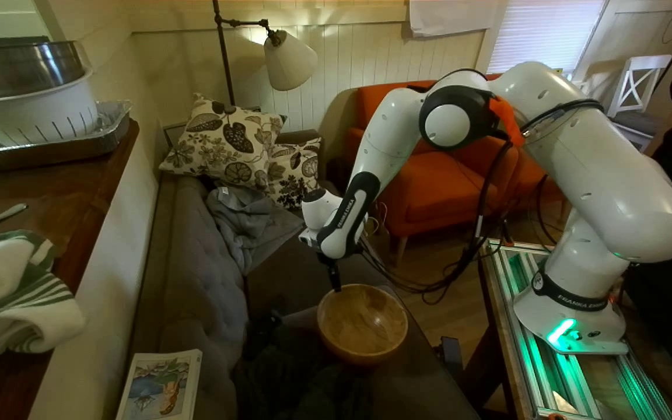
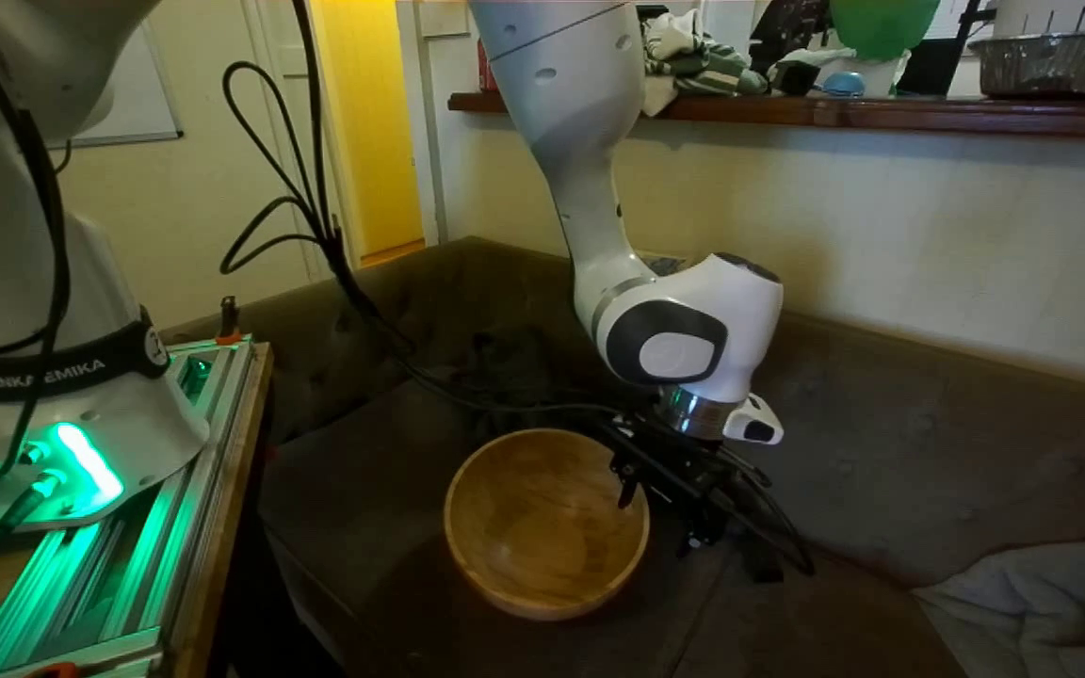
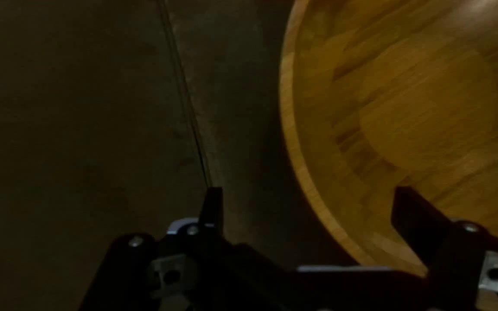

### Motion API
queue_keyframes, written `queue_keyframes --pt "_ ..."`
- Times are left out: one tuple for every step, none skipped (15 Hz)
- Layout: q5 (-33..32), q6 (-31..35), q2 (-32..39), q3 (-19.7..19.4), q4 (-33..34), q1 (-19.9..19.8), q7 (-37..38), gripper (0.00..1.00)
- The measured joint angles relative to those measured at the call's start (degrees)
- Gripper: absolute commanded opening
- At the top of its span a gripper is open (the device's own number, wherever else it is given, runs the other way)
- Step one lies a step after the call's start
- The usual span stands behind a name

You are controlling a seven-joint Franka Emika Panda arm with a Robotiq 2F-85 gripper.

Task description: Put the bowl on the countertop

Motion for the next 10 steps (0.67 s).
queue_keyframes --pt "-0.64 2.41 0.65 0.43 0.01 -0.66 -2.35 1.0" --pt "-0.84 4.27 1.32 1.41 0.06 -1.92 -5.24 1.0" --pt "-0.84 5.24 2.02 2.98 0.19 -3.74 -8.5 1.0" --pt "-0.84 5.36 2.72 4.94 0.5 -5.94 -11.86 1.0" --pt "-0.82 5.34 3.46 6.97 0.83 -8.28 -15.35 1.0" --pt "-0.75 5.03 4.19 8.96 1.2 -10.62 -18.94 1.0" --pt "-0.65 4.37 4.98 10.82 1.67 -12.84 -22.61 1.0" --pt "-0.48 3.37 5.77 12.46 2.27 -14.87 -26.2 1.0" --pt "-0.17 1.82 6.65 13.97 3.07 -16.79 -29.89 1.0" --pt "0.38 -0.17 7.47 15.25 3.94 -18.45 -33.47 1.0"
